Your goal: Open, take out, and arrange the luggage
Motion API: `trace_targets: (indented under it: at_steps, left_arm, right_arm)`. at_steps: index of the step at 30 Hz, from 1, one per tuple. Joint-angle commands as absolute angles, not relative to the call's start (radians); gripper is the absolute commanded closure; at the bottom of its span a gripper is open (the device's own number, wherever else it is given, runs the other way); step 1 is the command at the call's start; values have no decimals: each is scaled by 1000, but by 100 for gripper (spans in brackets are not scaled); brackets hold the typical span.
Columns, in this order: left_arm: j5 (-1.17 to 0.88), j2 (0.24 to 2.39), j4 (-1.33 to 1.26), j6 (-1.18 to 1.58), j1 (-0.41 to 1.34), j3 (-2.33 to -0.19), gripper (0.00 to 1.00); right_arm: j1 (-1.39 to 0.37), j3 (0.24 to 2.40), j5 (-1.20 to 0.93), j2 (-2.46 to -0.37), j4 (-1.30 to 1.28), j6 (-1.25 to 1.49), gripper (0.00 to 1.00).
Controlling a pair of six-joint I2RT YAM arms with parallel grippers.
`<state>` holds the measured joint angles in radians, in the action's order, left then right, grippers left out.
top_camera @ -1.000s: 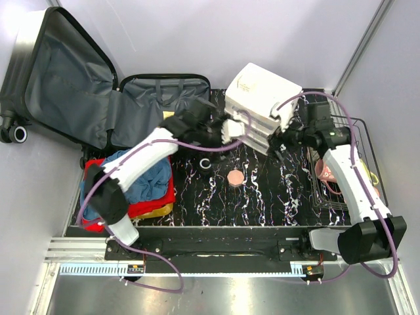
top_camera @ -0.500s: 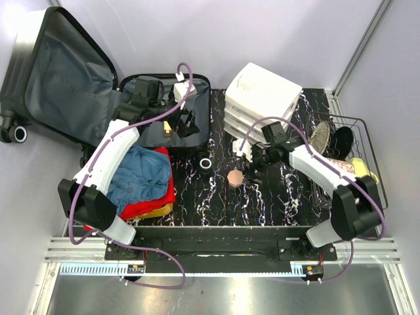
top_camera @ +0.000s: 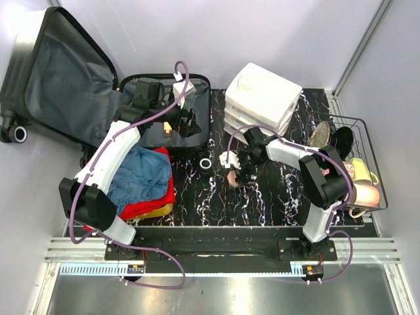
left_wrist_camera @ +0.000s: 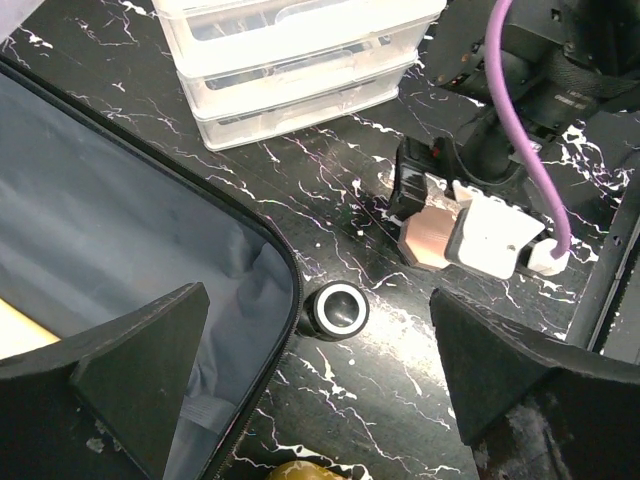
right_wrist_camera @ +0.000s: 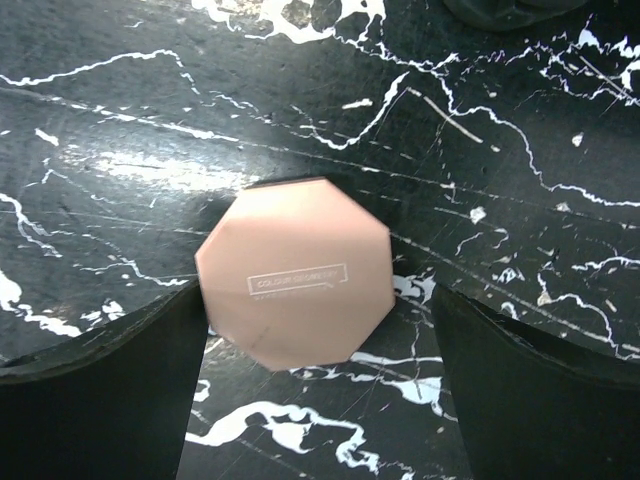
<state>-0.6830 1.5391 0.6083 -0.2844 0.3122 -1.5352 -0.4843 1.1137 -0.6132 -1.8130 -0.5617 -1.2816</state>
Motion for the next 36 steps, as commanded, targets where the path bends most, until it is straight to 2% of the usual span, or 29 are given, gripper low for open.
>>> trace_targets:
  at_steps: [1, 5, 13, 17, 21, 25, 28, 36]
  left_arm:
    - [-729, 1517, 561, -264, 307, -1522, 1]
    - [-739, 1525, 558, -268, 288, -1522, 1]
    - [-744, 1551, 572, -259, 249, -1545, 1]
    - [-750, 1552, 580, -261, 219, -1551, 1]
    - [-756, 1560, 575, -255, 198, -1558, 1]
    - [-768, 1568, 558, -235, 176, -1560, 1]
    - [-778, 1572, 540, -218, 170, -1554, 1]
    - [-788, 1580, 520, -204, 156, -1555, 1]
  right_arm:
    - [-499, 1177, -604, -1842, -540, -1338, 2]
    - [-512, 1174, -614, -1839, -548, -1331, 7]
    - [-520, 1202, -623, -1799, -566, -1273, 41]
    - [-511, 1305, -629, -1732, -609, -1119, 49]
    - [-497, 1472, -566, -1710, -638, -973, 50]
    - [-492, 1754, -334, -1755, -635, -795, 50]
    - [-471, 1935, -250, -1818, -644, -717, 52]
    - [-416, 2319, -229, -2048, -830, -631, 53]
